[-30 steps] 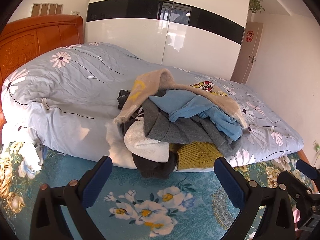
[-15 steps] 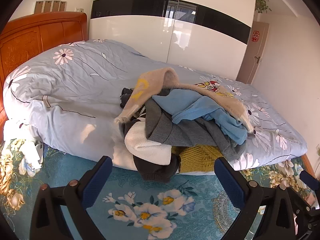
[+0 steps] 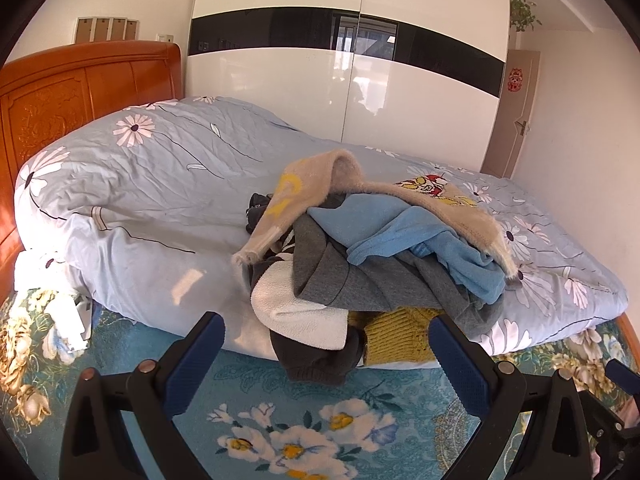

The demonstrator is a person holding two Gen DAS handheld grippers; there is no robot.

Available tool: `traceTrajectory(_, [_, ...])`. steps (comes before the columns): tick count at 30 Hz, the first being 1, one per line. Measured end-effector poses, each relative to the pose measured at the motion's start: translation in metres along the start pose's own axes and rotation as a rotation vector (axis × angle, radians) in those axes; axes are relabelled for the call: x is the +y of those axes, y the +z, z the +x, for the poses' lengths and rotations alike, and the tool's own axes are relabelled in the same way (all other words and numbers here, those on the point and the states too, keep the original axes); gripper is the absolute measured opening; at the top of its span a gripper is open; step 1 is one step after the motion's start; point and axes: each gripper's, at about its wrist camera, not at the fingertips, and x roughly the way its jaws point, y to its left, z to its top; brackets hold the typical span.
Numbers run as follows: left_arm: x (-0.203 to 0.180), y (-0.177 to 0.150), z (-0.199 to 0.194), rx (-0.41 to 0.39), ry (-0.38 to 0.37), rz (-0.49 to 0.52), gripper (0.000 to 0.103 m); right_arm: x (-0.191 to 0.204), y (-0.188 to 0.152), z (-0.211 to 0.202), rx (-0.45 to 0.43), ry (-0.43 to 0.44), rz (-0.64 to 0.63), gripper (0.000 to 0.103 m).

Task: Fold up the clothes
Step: 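Reach the left tool to the beige sweater on the pile and grasp it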

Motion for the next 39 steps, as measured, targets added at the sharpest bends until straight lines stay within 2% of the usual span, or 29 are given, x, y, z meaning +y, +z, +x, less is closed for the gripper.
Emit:
traceTrajectory(3, [-0.013,0.012,0.011,0.017,-0.061,0.012,0.103,-0.012,-0.010,0.003,0.023,-0.029,-0.001,0.103])
traceTrajectory(7, [-0.039,0.039,0.035,0.105,-0.259,-0.040,0.103,-0.029,-0.029,0.008,0.045,-0.063,-0.032,0.103])
traceTrajectory(10, [-0.066,0.062,0.059,0.151,-0.327,-0.088,0.103,-0.042,-0.041,0.013,0.046,-0.089,-0.051,0.103])
traceTrajectory(13, [-0.089,0.078,0.087,0.165,-0.312,-0.121,0.103,-0.060,-0.050,0.015,0.044,-0.095,-0.040,0.103])
traceTrajectory(16, [-0.107,0.089,0.114,0.199,-0.336,-0.149,0.103,-0.075,-0.058,0.017,0.047,-0.094,-0.040,0.103])
traceTrajectory(19, [-0.111,0.094,0.139,0.242,-0.388,-0.246,0.102,-0.091,-0.067,0.021,0.056,-0.081,-0.019,0.103])
traceTrajectory(21, [-0.116,0.095,0.152,0.259,-0.375,-0.275,0.102,-0.103,-0.074,0.026,0.069,-0.050,0.018,0.103])
traceTrajectory(25, [-0.128,0.100,0.168,0.261,-0.362,-0.234,0.099,-0.122,-0.089,0.039,0.094,-0.018,0.083,0.103])
traceTrajectory(26, [-0.128,0.101,0.171,0.258,-0.377,-0.235,0.089,-0.126,-0.092,0.042,0.099,-0.015,0.097,0.103])
traceTrajectory(27, [-0.128,0.103,0.173,0.256,-0.392,-0.236,0.085,-0.128,-0.095,0.044,0.102,-0.011,0.102,0.103])
traceTrajectory(30, [-0.128,0.107,0.175,0.244,-0.441,-0.243,0.084,-0.134,-0.104,0.051,0.109,-0.001,0.115,0.103])
traceTrajectory(32, [-0.129,0.104,0.183,0.283,-0.403,-0.231,0.084,-0.137,-0.108,0.055,0.111,0.003,0.118,0.103])
traceTrajectory(34, [-0.122,0.096,0.190,0.305,-0.394,-0.260,0.083,-0.140,-0.112,0.059,0.111,0.013,0.135,0.103])
traceTrajectory(39, [-0.120,0.093,0.202,0.305,-0.399,-0.291,0.082,-0.142,-0.117,0.065,0.107,0.021,0.138,0.103])
